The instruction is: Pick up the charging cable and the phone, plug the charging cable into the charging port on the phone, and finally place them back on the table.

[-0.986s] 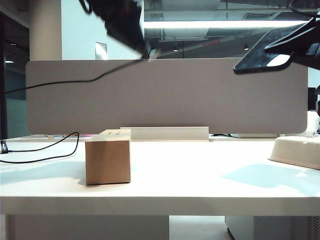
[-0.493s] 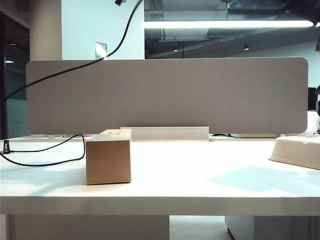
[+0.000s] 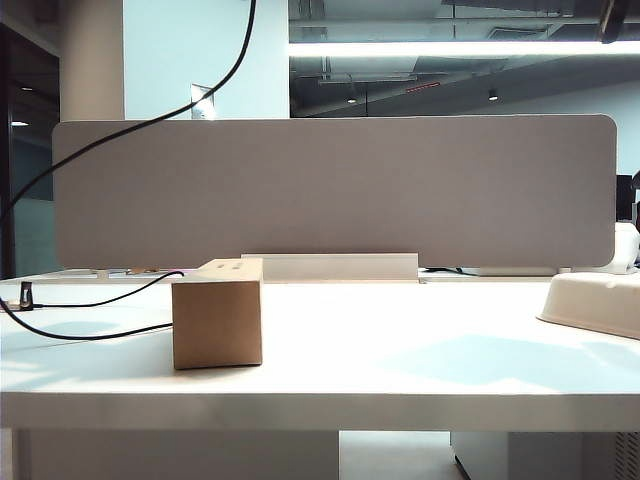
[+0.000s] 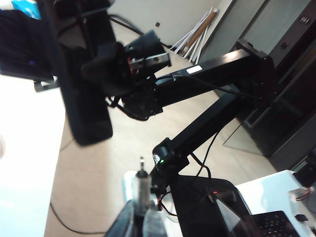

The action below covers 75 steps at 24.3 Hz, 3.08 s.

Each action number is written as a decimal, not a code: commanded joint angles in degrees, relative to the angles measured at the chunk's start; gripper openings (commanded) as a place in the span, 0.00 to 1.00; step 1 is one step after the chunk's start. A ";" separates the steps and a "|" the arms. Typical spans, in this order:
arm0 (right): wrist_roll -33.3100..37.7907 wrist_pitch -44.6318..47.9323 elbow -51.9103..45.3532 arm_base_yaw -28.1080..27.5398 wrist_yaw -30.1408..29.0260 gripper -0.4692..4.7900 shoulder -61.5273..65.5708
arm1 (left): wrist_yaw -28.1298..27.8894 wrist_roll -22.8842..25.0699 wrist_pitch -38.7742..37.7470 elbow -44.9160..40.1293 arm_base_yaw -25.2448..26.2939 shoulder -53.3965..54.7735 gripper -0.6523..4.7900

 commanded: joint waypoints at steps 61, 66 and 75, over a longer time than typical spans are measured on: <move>-6.43 -1.27 1.03 0.00 1.99 0.08 -0.22 | -7.15 -18.60 20.65 0.04 -11.85 10.51 0.11; -6.40 -1.27 1.03 0.00 1.88 0.08 -0.22 | -7.10 -18.67 20.72 0.15 -10.62 10.51 0.11; -6.40 -1.27 1.03 0.00 2.10 0.08 -0.22 | -6.95 -18.86 21.68 0.15 -10.80 10.51 0.11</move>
